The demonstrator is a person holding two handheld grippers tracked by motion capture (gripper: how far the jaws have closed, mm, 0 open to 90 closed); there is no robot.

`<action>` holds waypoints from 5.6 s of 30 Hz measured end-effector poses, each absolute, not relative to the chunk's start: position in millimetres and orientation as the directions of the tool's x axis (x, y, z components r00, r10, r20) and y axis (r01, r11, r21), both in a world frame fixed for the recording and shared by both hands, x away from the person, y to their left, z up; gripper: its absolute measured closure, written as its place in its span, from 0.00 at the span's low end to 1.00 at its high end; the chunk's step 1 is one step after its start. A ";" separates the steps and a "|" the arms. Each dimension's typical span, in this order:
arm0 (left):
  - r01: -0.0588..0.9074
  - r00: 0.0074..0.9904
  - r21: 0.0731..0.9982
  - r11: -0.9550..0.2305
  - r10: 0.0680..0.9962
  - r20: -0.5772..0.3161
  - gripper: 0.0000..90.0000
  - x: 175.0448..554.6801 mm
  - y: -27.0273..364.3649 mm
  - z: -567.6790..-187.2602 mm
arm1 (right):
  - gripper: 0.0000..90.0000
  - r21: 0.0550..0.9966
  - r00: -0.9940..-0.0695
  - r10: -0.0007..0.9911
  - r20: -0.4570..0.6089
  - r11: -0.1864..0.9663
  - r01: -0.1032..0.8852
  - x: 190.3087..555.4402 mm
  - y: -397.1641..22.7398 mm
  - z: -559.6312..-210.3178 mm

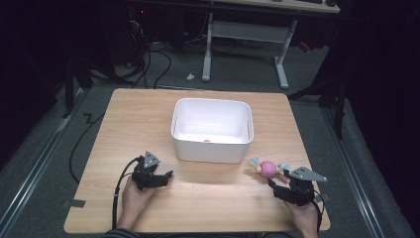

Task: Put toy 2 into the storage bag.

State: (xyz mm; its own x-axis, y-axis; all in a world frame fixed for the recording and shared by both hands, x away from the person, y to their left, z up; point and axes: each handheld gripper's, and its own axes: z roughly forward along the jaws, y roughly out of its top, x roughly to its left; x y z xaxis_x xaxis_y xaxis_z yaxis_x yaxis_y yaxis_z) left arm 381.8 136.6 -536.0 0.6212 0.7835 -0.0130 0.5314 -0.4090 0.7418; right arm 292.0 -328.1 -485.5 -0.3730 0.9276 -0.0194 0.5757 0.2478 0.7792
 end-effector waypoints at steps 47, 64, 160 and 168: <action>0.532 0.621 0.742 -0.409 0.784 -0.014 0.29 381.8 136.7 -535.9 | 0.37 0.673 -0.456 0.884 -0.105 0.401 0.622 344.4 -315.0 -500.6; 0.533 0.621 0.741 -0.409 0.784 -0.014 0.29 381.8 136.8 -535.8 | 0.38 0.729 -0.417 0.908 -0.025 0.302 0.615 336.1 -327.8 -479.5; 0.534 0.617 0.741 -0.407 0.787 -0.012 0.29 381.5 136.6 -535.9 | 0.38 0.794 -0.637 0.769 -0.054 0.420 0.440 403.7 -255.6 -333.0; 0.532 0.620 0.741 -0.410 0.784 -0.012 0.28 381.5 136.4 -536.0 | 0.38 0.776 -0.669 0.741 -0.058 0.455 0.437 415.2 -237.0 -330.5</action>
